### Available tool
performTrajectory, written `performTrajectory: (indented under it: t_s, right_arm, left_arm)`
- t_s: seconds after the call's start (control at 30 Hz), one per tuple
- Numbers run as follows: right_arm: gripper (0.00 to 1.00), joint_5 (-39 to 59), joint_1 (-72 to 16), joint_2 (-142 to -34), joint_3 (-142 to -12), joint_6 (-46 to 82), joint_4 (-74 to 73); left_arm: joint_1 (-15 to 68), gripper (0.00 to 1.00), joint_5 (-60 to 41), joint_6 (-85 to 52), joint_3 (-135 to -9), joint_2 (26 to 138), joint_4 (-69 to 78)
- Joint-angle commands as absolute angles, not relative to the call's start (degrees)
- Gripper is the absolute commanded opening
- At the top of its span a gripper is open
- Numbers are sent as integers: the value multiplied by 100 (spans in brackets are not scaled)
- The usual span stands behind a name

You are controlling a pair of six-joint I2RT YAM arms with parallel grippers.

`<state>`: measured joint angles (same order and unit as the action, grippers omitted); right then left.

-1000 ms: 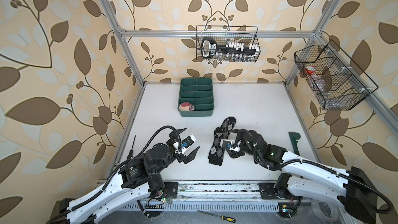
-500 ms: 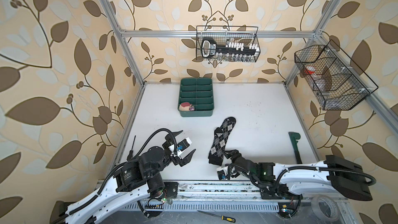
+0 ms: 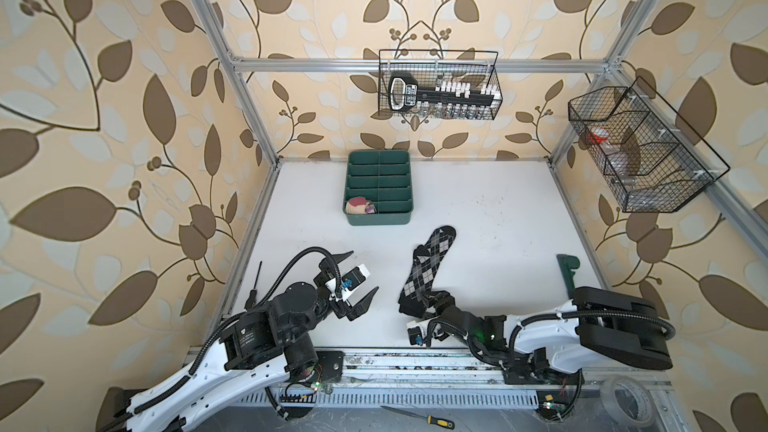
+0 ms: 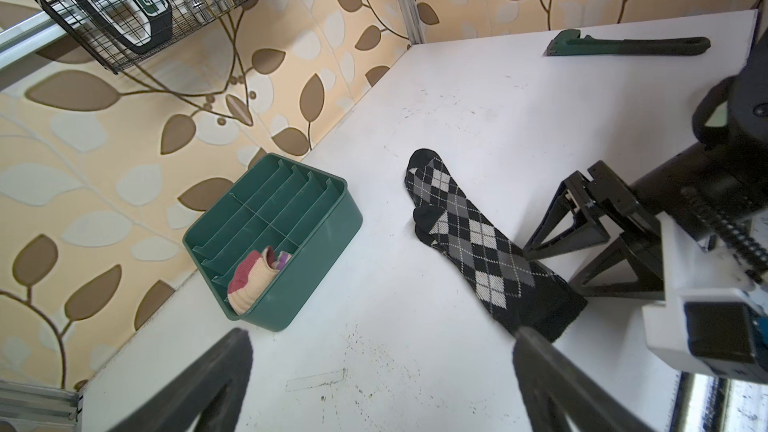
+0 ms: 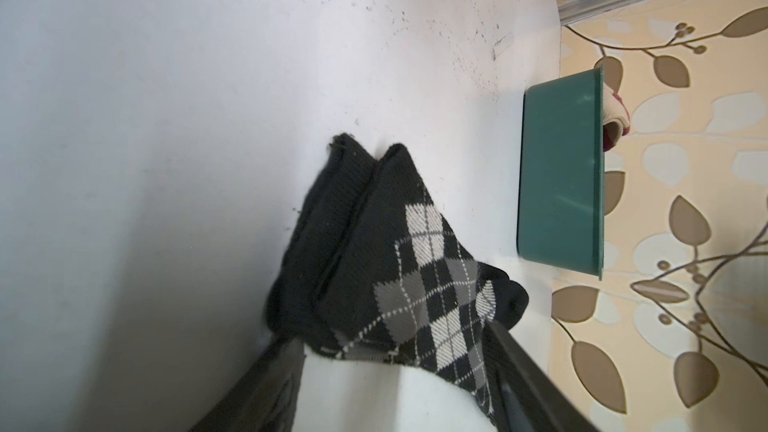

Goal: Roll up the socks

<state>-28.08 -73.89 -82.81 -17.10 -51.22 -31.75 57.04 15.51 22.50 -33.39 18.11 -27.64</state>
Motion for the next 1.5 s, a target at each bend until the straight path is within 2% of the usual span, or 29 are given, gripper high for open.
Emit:
performTrajectory:
  t_s: [0.0,0.23,0.53,0.63,0.9,1.07,1.23,1.47]
  right_arm:
    - [68,-2602,-7506,-8410,-1640,-5011,-2895]
    - [70,-2341,-7585,-8155,-1740,-4904,-2497]
    - [68,-2419,-7600,-8790,-1967,-5005,-2759]
    - [61,-2433,-7599,-8924,-2038,-5027,-2753]
    - [20,-2398,-7569,-8915,-2092,-5040,-2573]
    - [2,-2279,-7449,-8676,-2083,-4993,-2331]
    - [2,-1519,-7109,-8103,-2138,-4993,-1530]
    - [3,131,-6177,-7254,-2648,-5025,596]
  left_arm:
    - [5718,99,1539,2254,-3321,1851,-2496]
    - [5722,99,1564,2303,-3278,1885,-2402]
    - [5722,99,1591,2356,-3312,1942,-2323]
    - [5722,99,1609,2381,-3344,1928,-2355]
    - [5721,99,1606,2388,-3399,1881,-2441]
    - [5715,99,1537,2519,-3408,1946,-2383]
    - [5721,99,971,2889,-3431,2180,-2487]
    - [5722,99,-100,3918,-3413,2705,-2724]
